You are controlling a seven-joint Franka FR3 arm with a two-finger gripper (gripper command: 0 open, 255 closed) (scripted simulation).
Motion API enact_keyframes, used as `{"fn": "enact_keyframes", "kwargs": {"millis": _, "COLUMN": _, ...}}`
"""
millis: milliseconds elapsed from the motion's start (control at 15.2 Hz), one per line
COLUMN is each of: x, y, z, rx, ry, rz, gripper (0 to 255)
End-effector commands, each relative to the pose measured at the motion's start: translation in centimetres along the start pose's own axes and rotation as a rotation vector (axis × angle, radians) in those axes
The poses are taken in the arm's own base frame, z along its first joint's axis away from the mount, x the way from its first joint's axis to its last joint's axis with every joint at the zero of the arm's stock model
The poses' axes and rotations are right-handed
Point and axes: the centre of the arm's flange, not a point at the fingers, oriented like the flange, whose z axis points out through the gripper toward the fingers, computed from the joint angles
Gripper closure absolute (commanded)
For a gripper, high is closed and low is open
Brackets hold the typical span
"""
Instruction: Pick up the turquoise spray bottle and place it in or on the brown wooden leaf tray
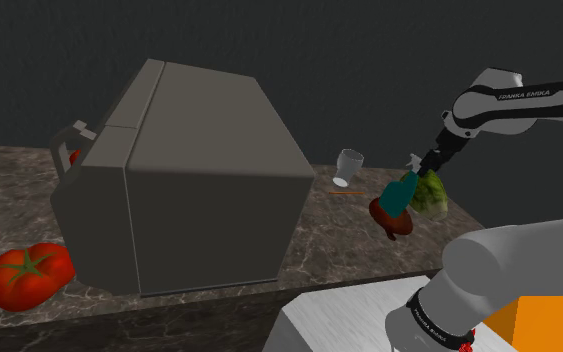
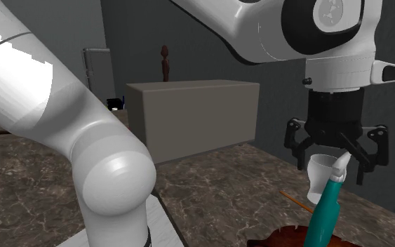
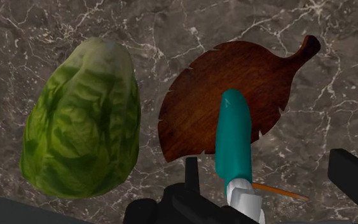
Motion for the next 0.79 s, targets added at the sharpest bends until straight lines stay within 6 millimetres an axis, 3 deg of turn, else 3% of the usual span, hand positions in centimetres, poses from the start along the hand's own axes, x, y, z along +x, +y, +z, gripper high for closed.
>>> {"fn": "enact_keyframes", "kwargs": {"millis": 0, "x": 0.0, "y": 0.0, "z": -1.3, "rx": 0.000, "ry": 0.000, "rz": 0.000, "gripper": 0}}
{"fn": "enact_keyframes", "kwargs": {"millis": 198, "x": 0.0, "y": 0.0, "z": -5.0, "rx": 0.000, "ry": 0.000, "rz": 0.000, "gripper": 0}}
{"fn": "enact_keyframes", "kwargs": {"millis": 726, "x": 0.0, "y": 0.0, "z": -5.0, "rx": 0.000, "ry": 0.000, "rz": 0.000, "gripper": 0}}
